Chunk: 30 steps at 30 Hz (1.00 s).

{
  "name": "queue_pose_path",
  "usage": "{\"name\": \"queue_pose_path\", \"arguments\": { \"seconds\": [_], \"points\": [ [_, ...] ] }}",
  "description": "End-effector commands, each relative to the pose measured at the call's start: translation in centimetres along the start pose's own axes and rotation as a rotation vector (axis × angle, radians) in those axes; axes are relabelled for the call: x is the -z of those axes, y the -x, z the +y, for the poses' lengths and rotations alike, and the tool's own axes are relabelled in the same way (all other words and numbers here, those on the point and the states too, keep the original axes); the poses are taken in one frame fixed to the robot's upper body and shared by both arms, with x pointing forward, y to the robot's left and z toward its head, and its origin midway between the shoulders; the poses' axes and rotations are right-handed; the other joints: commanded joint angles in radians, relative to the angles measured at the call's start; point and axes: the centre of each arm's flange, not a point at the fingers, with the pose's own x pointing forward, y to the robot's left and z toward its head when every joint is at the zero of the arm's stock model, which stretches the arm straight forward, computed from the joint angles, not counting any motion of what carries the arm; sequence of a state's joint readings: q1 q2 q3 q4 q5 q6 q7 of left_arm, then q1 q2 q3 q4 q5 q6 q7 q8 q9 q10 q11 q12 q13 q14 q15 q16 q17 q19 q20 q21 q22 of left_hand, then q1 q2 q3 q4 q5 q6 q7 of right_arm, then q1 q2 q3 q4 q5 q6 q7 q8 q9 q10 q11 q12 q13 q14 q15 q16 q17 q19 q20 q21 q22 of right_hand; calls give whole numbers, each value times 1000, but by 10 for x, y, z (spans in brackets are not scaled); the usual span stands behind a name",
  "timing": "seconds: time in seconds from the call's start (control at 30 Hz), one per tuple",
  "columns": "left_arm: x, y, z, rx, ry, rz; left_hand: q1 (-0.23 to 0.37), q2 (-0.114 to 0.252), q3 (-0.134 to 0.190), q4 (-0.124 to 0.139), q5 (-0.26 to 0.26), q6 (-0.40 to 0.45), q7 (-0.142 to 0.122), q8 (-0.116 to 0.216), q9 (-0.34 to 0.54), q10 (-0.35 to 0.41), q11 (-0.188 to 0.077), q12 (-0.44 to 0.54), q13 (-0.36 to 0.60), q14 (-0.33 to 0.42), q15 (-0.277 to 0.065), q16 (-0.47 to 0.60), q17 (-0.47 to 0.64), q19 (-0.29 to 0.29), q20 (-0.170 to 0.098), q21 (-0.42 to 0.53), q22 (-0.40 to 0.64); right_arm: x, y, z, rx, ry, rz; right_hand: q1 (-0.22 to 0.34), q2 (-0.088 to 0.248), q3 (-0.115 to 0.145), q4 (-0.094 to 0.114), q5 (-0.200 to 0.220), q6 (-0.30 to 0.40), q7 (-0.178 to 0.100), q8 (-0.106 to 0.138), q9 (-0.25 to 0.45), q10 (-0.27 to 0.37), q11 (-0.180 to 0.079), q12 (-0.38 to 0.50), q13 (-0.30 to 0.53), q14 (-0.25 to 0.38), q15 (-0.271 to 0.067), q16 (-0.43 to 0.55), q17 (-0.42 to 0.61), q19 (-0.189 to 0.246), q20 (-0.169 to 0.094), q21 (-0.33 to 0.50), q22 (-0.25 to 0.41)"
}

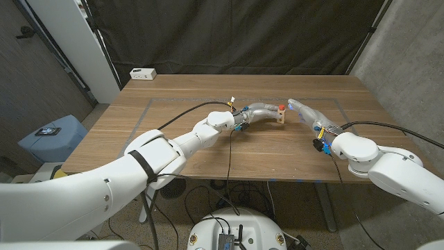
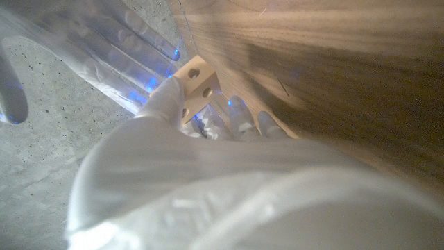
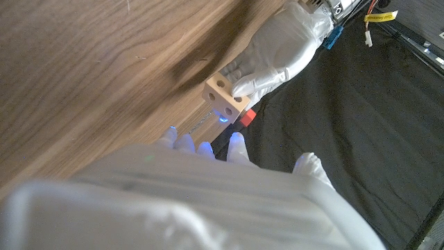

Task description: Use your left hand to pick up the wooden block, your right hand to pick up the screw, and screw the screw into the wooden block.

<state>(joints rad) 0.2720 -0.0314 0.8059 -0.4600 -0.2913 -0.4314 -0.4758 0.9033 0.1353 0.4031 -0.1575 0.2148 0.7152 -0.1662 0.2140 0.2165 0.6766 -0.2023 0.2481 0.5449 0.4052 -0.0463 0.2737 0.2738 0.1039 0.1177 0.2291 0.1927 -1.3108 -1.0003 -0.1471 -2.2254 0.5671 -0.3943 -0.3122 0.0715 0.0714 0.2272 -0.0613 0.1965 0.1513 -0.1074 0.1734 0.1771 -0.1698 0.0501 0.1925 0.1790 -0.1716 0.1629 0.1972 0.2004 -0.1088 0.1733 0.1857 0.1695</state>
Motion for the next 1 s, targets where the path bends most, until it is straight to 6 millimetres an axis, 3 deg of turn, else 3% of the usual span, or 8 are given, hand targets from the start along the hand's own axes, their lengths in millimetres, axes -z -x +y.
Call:
{"name": "queue_pose_path", "arguments": {
  "seconds": [0.03, 1.0],
  "points": [
    [0, 0, -1, 3, -1, 1, 4, 10, 0, 3, 7, 11, 0, 5, 3, 12, 1, 6, 5, 11, -60, 5, 3, 4, 0, 5, 3, 1, -6, -1, -14, 2, -3, -7, 2, 7, -1, 8, -6, 0, 0, 2, -175, 7, -2, 4, -200, 2, 4, 2, -3, 7, 6, 3],
    [1, 0, -2, 1, 3, 2, 3, 11, 1, 3, 7, 13, 1, 5, 3, 11, 1, 6, 6, 11, -60, 5, 4, 4, 0, 5, 3, -1, -19, 5, -44, -7, -26, -10, 2, 7, 1, 9, -17, -9, 3, 1, -185, 3, -4, 4, -206, 1, 3, 3, -6, 9, 5, 3]
  ]
}}
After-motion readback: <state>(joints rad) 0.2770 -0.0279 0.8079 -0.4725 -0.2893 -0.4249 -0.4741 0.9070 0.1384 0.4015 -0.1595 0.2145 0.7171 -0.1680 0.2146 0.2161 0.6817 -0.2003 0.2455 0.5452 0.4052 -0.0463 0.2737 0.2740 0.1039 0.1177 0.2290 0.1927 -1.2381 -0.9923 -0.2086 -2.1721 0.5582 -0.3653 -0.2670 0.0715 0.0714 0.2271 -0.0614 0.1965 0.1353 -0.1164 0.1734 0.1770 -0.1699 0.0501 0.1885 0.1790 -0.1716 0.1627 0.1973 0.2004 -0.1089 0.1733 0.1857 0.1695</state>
